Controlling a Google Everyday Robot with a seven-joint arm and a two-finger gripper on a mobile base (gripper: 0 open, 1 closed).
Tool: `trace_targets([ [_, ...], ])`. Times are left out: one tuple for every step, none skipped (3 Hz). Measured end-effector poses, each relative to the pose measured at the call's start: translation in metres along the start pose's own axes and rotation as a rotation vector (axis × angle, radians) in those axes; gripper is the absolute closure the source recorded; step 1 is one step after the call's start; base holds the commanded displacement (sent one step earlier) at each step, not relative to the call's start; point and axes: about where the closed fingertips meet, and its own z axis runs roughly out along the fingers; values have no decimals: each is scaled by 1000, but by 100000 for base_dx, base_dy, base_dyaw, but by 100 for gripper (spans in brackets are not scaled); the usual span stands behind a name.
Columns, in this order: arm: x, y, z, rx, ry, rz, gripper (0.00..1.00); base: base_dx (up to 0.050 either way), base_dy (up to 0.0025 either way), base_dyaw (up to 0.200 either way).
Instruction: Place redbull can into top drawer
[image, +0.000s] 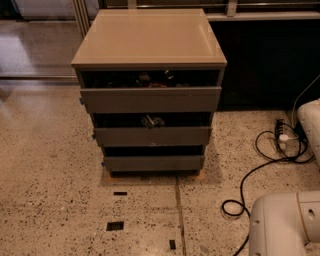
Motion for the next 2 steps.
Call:
trace_targets([
  [5,-4,-2,-38,25,2,0,0,0,0],
  [3,1,-3,-41,23,4,0,0,0,0],
])
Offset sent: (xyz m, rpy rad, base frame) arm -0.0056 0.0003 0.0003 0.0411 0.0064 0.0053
